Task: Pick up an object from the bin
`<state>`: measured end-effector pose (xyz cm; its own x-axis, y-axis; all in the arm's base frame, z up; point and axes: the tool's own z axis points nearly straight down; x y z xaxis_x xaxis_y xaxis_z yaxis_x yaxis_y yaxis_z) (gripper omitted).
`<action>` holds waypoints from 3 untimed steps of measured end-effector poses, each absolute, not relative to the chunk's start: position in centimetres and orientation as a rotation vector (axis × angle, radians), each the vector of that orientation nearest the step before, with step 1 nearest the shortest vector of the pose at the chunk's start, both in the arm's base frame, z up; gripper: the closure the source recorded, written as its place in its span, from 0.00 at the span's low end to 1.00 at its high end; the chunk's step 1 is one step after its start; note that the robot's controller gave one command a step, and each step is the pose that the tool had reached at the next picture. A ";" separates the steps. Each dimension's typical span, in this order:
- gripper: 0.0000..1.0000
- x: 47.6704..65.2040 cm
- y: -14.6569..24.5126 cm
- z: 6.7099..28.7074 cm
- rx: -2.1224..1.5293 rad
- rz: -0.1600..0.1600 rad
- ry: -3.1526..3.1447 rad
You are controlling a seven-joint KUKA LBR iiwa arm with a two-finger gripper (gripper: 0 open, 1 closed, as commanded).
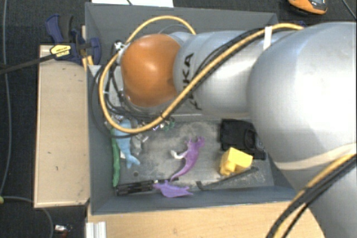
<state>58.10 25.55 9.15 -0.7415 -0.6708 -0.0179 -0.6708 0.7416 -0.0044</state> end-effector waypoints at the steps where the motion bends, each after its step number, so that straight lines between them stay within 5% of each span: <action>1: 0.00 58.8 25.1 7.1 -1.104 -0.006 2.925; 2: 1.00 56.1 25.4 7.1 -1.624 -0.009 2.667; 3: 1.00 56.1 25.4 7.1 -1.622 -0.008 2.669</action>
Offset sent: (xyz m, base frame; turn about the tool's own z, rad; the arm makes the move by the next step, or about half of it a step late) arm -0.0211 -0.0024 -0.0215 -0.3622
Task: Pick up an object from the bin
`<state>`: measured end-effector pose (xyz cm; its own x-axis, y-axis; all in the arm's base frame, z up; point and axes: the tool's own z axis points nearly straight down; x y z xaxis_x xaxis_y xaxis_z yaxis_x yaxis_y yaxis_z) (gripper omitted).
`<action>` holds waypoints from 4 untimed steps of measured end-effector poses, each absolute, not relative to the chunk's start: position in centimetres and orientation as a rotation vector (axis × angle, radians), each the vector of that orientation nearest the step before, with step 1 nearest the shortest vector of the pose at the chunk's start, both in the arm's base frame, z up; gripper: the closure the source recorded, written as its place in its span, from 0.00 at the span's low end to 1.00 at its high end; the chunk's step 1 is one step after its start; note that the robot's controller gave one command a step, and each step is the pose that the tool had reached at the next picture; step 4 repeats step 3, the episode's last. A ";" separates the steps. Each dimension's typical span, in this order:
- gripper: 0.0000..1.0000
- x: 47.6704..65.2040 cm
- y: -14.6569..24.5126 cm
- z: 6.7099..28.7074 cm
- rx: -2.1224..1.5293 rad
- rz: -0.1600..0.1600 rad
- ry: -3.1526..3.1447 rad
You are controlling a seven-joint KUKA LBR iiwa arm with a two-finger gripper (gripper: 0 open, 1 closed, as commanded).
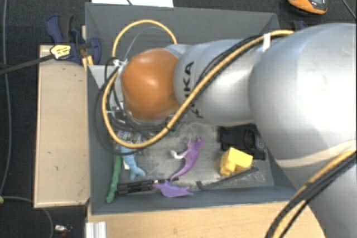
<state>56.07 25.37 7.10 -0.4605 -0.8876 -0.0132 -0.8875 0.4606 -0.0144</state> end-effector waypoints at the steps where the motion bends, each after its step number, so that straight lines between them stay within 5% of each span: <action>1: 1.00 56.1 25.4 7.2 -1.618 -0.007 2.670; 2: 1.00 56.1 25.4 8.1 -1.614 -0.006 2.671; 3: 1.00 56.0 25.4 11.7 -1.609 -0.005 2.677; 4: 1.00 56.0 25.4 11.7 -1.609 -0.005 2.677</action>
Offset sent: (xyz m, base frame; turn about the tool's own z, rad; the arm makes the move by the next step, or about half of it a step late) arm 0.0002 0.0002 0.0208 0.0018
